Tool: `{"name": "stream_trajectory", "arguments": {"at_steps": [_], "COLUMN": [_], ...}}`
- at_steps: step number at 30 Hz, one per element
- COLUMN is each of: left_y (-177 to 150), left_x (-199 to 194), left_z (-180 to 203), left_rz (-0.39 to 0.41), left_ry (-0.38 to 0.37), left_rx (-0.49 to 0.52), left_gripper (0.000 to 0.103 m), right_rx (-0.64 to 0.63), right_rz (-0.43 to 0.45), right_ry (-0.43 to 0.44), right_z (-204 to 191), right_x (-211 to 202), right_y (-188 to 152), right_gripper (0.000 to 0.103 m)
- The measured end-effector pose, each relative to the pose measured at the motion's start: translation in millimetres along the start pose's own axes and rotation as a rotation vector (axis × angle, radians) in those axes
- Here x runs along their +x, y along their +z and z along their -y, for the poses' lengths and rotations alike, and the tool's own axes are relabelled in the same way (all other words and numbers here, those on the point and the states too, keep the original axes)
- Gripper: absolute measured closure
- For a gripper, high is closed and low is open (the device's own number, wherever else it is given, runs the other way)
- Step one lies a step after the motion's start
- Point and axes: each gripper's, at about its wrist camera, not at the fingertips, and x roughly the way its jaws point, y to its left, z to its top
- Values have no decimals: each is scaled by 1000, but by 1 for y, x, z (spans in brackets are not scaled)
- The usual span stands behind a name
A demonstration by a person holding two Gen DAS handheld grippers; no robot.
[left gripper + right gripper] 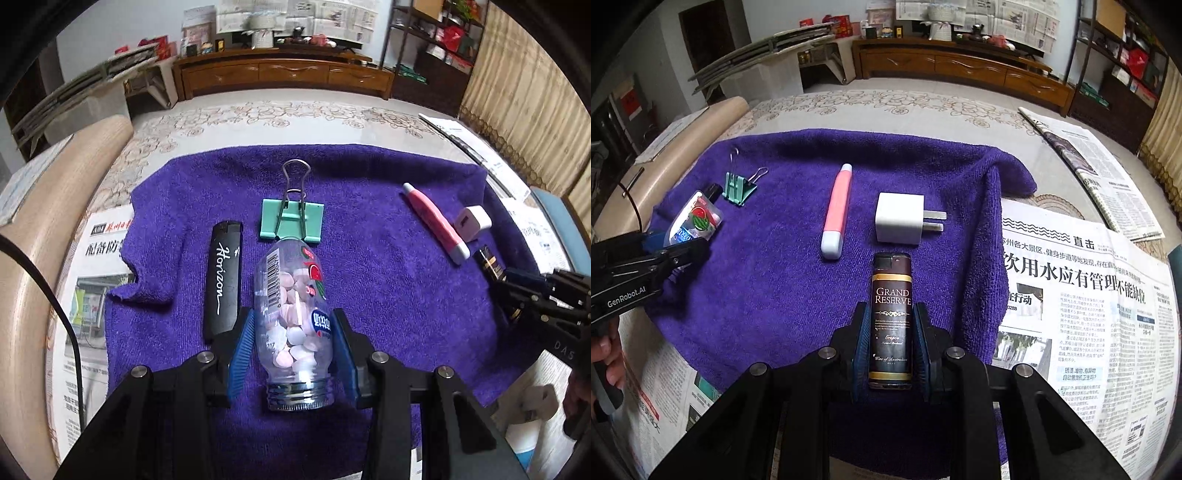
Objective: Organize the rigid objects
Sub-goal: 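Carry pill bottle and Grand Reserve bottle onto the towel and open both tools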
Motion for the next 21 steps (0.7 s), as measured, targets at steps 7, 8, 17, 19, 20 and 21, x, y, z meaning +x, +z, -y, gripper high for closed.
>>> {"name": "stream_trajectory", "arguments": {"at_steps": [7, 8, 17, 19, 20, 21], "left_y": [1, 1, -7, -12, -13, -15], "left_x": [0, 0, -14, -27, -32, -38], "left_z": [5, 5, 3, 2, 3, 3], "left_rz": [-21, -25, -26, 0, 12, 21], "left_ry": [15, 18, 5, -4, -10, -14], "left_rx": [36, 39, 7, -8, -15, -21], "left_gripper": [62, 59, 37, 27, 23, 19], "right_rx": [-58, -53, -111, -97, -85, -69], "right_rz": [1, -1, 10, 33, 45, 58], "right_ry": [-14, -5, 3, 5, 8, 16], "right_z": [-4, -3, -17, -16, -15, -13], "right_x": [0, -1, -6, -15, -20, -27], "right_y": [-1, -1, -9, -13, -15, -17], "right_gripper": [79, 78, 52, 51, 50, 48]}}
